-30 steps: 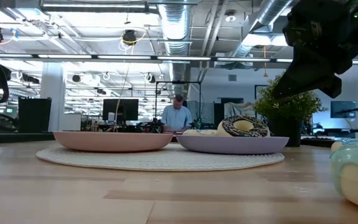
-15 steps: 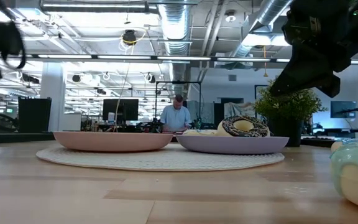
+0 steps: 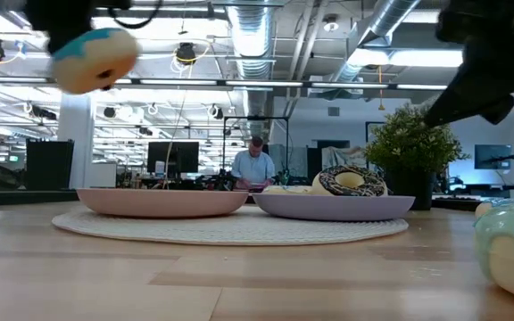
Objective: Pick & Place donuts
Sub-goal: Put the left big blue donut on the violet plate
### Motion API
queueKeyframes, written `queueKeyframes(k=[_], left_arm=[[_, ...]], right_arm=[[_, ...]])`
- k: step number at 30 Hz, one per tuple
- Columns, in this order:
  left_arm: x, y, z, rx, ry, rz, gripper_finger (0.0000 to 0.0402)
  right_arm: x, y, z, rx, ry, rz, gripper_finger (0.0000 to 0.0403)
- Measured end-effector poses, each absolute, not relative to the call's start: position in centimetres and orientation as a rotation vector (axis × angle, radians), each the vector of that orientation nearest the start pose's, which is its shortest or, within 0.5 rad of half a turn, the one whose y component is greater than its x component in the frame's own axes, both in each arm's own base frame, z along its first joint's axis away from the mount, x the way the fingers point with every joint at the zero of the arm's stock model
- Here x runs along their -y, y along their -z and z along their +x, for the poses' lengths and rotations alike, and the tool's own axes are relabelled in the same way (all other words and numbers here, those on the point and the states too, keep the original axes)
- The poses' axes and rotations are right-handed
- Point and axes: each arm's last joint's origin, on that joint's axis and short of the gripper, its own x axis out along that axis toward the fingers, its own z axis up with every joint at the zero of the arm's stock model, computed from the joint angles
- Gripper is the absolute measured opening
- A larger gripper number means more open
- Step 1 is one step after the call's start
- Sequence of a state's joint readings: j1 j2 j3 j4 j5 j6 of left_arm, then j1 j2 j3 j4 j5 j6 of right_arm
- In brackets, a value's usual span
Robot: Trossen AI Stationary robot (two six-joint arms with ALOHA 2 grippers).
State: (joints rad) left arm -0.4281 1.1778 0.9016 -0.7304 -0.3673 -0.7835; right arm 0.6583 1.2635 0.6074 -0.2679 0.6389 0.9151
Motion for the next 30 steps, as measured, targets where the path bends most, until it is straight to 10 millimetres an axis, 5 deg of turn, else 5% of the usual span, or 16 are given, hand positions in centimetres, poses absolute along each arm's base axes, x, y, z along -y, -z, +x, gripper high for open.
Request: queueKeyframes(k=[5,13,30], left_arm=[[5.6,-26.3,23.5,-0.768,-0.279,-0.385,0.013],[1.7,-24.2,29.4,-0.805,-0.233,-0.365,0.013],[-6.6,-23.9,42.9,-1.045,-0.323,-0.122,0.013]], right_arm=[[-12.4,-17.3,16.6,-0.626,0.314,0.238,0.0],[-10.4,-16.0,13.5,-0.532,0.356,0.31,0.0],[-10.1,-16.3,13.0,-0.509,0.333,0.328,0.0]])
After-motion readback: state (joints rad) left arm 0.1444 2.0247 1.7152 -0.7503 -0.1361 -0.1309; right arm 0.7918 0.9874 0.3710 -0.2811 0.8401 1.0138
